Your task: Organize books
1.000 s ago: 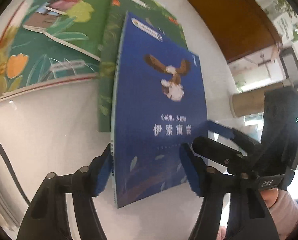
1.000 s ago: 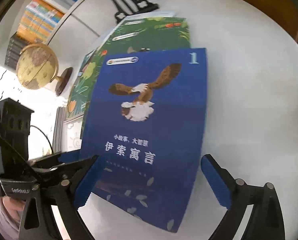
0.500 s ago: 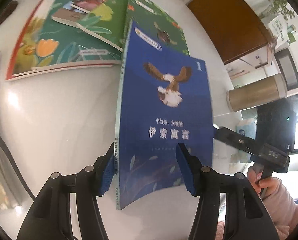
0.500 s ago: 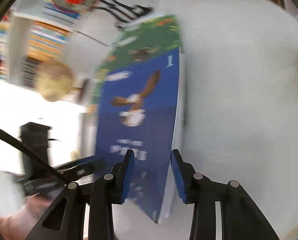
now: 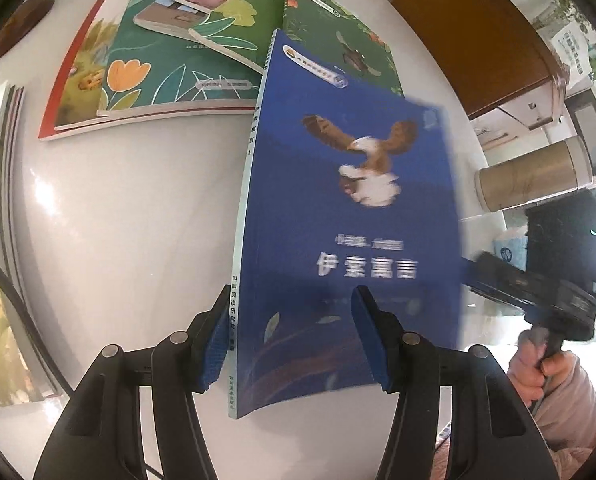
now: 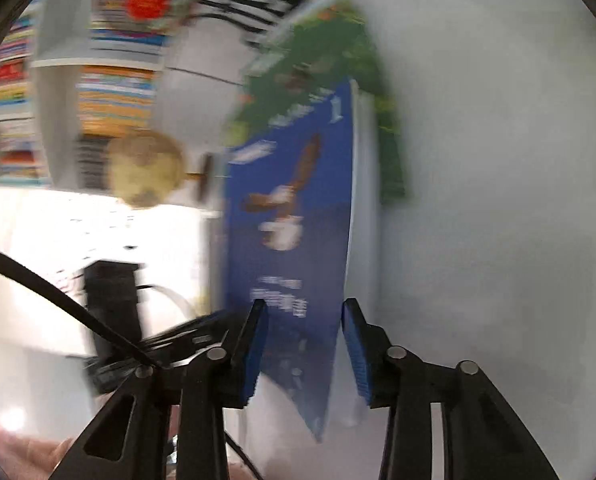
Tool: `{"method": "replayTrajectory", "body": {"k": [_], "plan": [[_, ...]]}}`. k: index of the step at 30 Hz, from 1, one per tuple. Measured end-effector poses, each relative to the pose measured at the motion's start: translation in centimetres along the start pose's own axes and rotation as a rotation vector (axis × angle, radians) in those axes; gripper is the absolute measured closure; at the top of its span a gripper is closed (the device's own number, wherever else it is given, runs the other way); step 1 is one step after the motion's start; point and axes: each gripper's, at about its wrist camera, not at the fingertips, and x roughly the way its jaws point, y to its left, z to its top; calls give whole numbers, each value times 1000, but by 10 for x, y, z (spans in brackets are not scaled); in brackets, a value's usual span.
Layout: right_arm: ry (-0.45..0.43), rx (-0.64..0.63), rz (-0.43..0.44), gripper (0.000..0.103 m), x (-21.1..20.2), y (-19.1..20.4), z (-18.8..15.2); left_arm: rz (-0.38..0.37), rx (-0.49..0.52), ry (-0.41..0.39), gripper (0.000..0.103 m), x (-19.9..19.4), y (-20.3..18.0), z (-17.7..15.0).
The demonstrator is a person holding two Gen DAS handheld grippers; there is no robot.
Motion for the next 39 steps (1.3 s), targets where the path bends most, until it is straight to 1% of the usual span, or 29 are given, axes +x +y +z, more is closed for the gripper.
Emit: {"method": "replayTrajectory", "body": {"k": [1, 2, 4, 6, 7, 8, 9, 10, 11, 14, 17, 19, 22, 27, 30, 33, 39], "plan": [[-4, -20, 57, 67, -4, 7, -1, -4, -3, 2, 49, 0, 1, 0], [-5, -35, 68, 67, -5, 13, -2, -10, -4, 5, 49, 1, 1, 0], [-13, -86, -1, 67, -3, 25, -3, -3, 2, 11, 49, -1, 3, -1], [-3, -136, -109, 68, 5, 33, -3, 1, 17, 7, 49, -1, 0, -2], [-4, -157, -153, 73, 7, 36, -4, -8, 20, 1, 49, -3, -1, -2], [-12, -164, -171, 76, 7, 37, -5, -20, 21, -8, 49, -6, -2, -3], [-18, -164, -176, 86, 4, 34, -6, -33, 18, -17, 49, -8, -1, -3], [-25, -160, -179, 92, 4, 35, -5, -43, 16, -24, 49, -11, 0, -3], [-34, -161, -186, 94, 3, 36, -6, -57, 12, -33, 49, -14, 1, -3], [-52, -195, -220, 94, -4, 40, -6, -79, 13, -58, 49, -23, 0, -4], [-60, -243, -246, 95, -6, 55, -5, -55, 45, -82, 49, -34, -6, -2], [-63, -289, -264, 95, -5, 69, -6, -55, 64, -114, 49, -46, -9, 1], [-76, -319, -264, 95, -7, 82, -5, -59, 67, -147, 49, -60, -8, 6], [-77, -358, -257, 94, -2, 102, -7, -79, 41, -204, 49, -83, 2, 9], [-76, -385, -241, 94, 5, 114, -10, -70, 30, -230, 49, -94, 11, 5], [-66, -423, -238, 94, 14, 129, -11, -73, -3, -277, 49, -112, 25, -2], [-22, -524, -223, 94, 44, 169, -17, -32, -62, -340, 49, -143, 57, -19]]}}
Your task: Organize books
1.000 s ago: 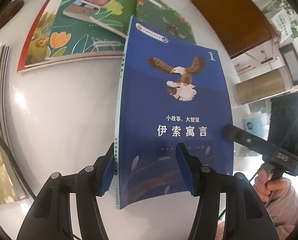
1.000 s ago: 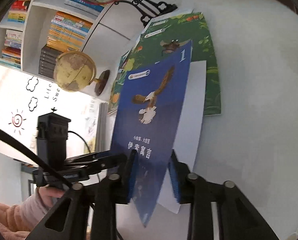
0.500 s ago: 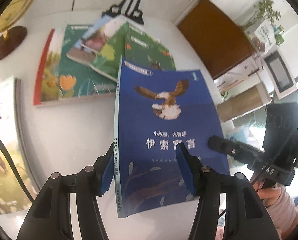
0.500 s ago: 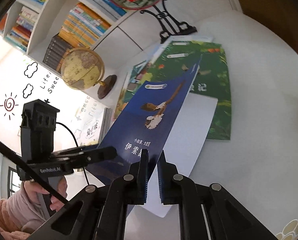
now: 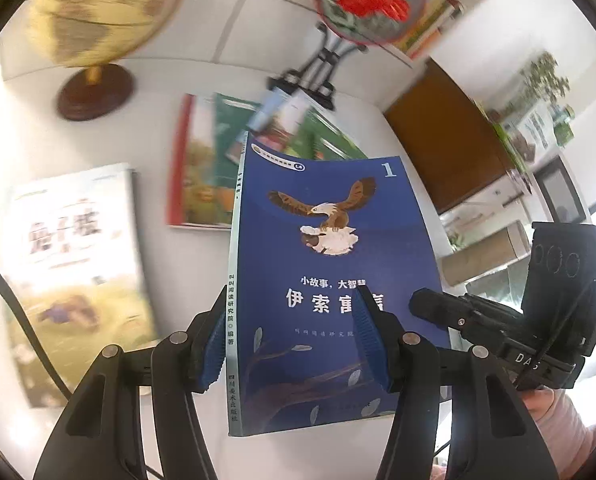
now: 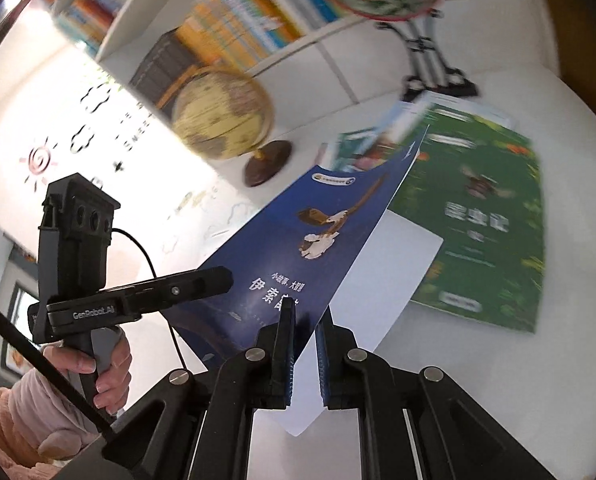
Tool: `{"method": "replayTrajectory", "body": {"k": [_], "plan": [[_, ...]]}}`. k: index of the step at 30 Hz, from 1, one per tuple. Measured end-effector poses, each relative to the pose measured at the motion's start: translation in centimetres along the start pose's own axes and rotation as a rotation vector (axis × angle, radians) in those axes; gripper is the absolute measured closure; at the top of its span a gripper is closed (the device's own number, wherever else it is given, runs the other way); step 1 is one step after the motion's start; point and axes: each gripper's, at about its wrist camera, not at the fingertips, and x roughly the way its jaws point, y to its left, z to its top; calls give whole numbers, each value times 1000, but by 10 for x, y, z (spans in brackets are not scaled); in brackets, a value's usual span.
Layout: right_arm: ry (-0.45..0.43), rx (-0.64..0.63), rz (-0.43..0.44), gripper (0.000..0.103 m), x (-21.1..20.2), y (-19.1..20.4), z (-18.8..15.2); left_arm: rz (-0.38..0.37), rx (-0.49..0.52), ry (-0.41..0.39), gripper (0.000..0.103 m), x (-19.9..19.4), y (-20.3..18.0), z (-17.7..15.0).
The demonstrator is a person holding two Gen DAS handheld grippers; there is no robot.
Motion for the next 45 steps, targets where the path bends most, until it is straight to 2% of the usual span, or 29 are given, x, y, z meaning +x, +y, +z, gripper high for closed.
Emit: {"method": "replayTrajectory", "body": {"k": [6, 9, 12, 16, 19, 25, 26, 28, 30, 31, 32, 34, 35, 37, 42, 45], "plan": [[45, -97, 80, 93, 39, 50, 12, 104, -81, -106, 49, -53, 48, -10], [94, -188, 105, 93, 70, 86, 16, 148, -127, -127, 49, -70, 73, -14], [120, -227, 128, 93, 96, 109, 18, 180, -166, -146, 49, -84, 95, -19], [122, -260, 145, 93, 117, 131, 25, 216, -162, -158, 49, -88, 110, -21], [118, -266, 131, 93, 130, 134, 34, 234, -173, -135, 49, -78, 121, -24], [203, -236, 62, 92, 176, 121, 35, 283, -201, -86, 49, -57, 144, -32], [212, -218, 43, 92, 184, 117, 33, 315, -196, -75, 46, -55, 144, -33], [235, -161, -21, 78, 197, 107, 29, 440, -180, -53, 43, -49, 144, -33], [292, -102, -64, 74, 208, 99, 25, 504, -183, -62, 42, -49, 143, -33], [314, -76, -79, 73, 210, 95, 23, 509, -194, -61, 41, -50, 144, -37], [309, -54, -132, 72, 205, 89, 19, 505, -206, -52, 41, -49, 143, -38], [280, -42, -201, 52, 190, 82, 12, 499, -230, -52, 41, -49, 141, -44], [262, -44, -231, 51, 181, 79, 9, 495, -236, -56, 41, -48, 139, -46], [238, -48, -270, 50, 162, 71, 4, 480, -238, -58, 40, -45, 132, -44], [225, -3, -276, 50, 132, 58, 1, 423, -241, -58, 37, -36, 103, -33], [204, -22, -267, 50, 110, 60, -5, 376, -247, -67, 37, -34, 82, -27]]}}
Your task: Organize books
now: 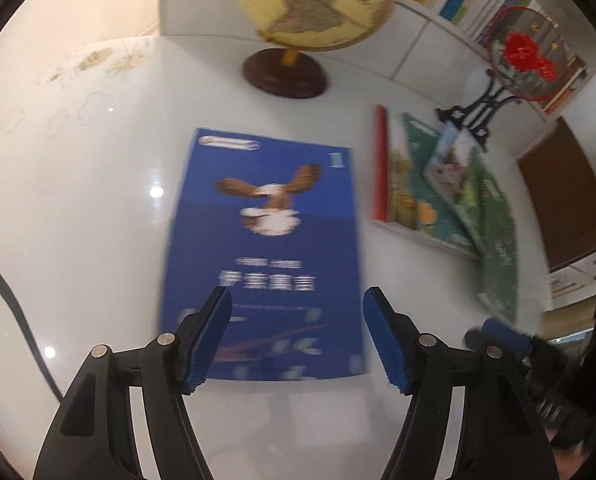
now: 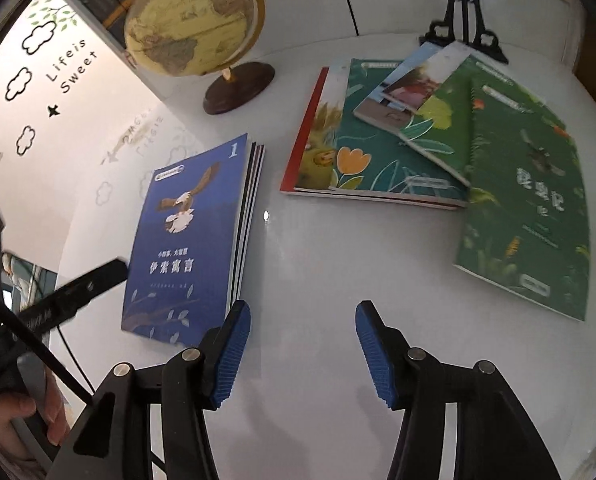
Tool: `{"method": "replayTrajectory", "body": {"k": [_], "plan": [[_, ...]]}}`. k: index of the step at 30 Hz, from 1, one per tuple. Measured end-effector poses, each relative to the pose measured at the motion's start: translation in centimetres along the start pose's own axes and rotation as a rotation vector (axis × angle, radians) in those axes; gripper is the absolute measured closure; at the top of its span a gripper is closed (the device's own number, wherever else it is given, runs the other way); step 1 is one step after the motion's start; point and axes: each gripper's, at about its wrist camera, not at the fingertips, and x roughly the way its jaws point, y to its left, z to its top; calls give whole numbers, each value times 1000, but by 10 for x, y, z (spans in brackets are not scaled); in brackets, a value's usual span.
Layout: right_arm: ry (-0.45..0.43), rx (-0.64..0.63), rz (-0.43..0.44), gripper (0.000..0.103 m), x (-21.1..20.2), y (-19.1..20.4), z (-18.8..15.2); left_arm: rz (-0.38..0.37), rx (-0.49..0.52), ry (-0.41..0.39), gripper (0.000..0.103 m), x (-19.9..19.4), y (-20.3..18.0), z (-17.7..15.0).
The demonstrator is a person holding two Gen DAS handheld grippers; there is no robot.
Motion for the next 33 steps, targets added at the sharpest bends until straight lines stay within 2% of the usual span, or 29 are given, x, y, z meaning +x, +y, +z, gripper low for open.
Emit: {"method": "replayTrajectory", "body": {"k": [7, 10, 12, 13, 18, 22, 24, 27, 30, 33], "plan": [[-27, -112, -17, 49, -36, -1, -37, 18, 45, -7, 36, 0, -38, 1], [-8, -119, -57, 49, -43, -7, -52, -30, 107, 8, 36, 4, -49, 4], [-40, -106, -51, 49, -50, -8, -56, -5, 164, 16, 36, 8, -54, 8], [-48, -103, -75, 49, -53, -9, -57, 5, 183, 16, 36, 8, -54, 10], [-50, -69, -94, 49, -54, -9, -56, 7, 168, -32, 36, -7, -41, 22], [-53, -77, -112, 49, -49, -1, -42, 14, 150, -49, 36, -11, -29, 30], [-58, -75, -101, 49, -45, 6, -38, 1, 161, -68, 36, -17, -23, 28], [-51, -99, -74, 49, -34, 23, -34, 28, 164, -79, 36, -18, -13, 23], [-40, -117, -58, 49, -27, 42, -36, -6, 159, -43, 36, -12, -3, 18], [-7, -137, -34, 49, -25, 57, -46, -60, 134, -93, 36, -14, 1, 16]]}}
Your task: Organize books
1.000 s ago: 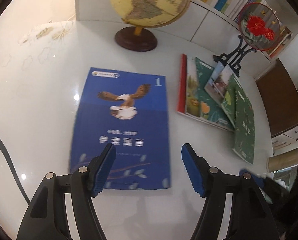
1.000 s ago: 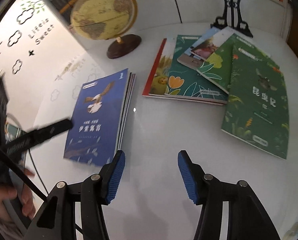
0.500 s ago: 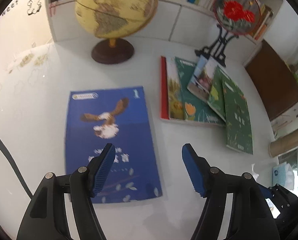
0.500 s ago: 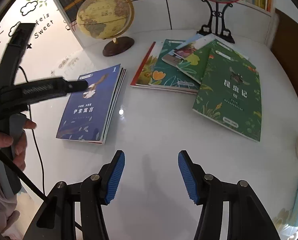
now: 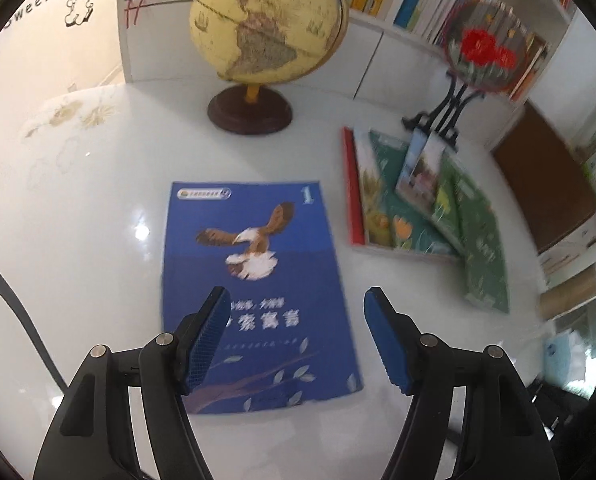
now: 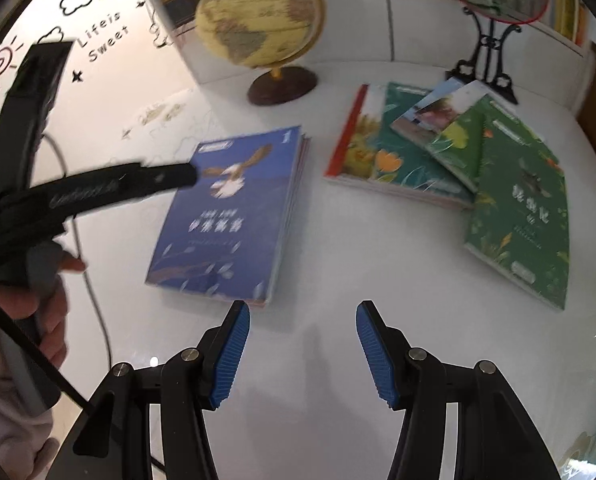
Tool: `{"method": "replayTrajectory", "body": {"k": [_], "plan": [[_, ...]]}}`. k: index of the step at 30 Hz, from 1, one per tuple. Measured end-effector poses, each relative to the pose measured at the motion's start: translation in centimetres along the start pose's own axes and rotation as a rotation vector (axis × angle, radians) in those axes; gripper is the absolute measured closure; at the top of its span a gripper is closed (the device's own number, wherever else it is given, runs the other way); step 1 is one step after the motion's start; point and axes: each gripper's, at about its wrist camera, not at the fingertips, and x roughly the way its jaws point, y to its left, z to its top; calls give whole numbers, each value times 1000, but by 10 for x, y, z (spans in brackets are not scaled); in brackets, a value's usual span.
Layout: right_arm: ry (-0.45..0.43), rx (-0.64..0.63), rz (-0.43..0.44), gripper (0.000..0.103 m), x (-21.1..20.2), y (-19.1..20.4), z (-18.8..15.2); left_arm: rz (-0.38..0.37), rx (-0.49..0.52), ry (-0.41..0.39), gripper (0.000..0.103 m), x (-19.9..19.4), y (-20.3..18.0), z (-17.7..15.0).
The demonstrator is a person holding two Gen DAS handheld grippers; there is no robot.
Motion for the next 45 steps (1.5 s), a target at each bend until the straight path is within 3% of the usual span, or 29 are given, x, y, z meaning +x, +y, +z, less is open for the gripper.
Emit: {"method": "replayTrajectory", "body": {"k": [5, 15, 33, 45], "plan": [[17, -8, -22, 49, 5, 3, -14, -13, 7, 4, 36, 7, -3, 2], [10, 77, -29, 49, 3, -15, -4, -62, 10, 28, 36, 13, -4, 7], [8, 127, -13, 49, 9, -16, 15, -68, 25, 38, 36, 21, 1, 23], [37, 77, 0, 49, 20, -8, 21, -60, 16, 52, 36, 24, 6, 25]]}}
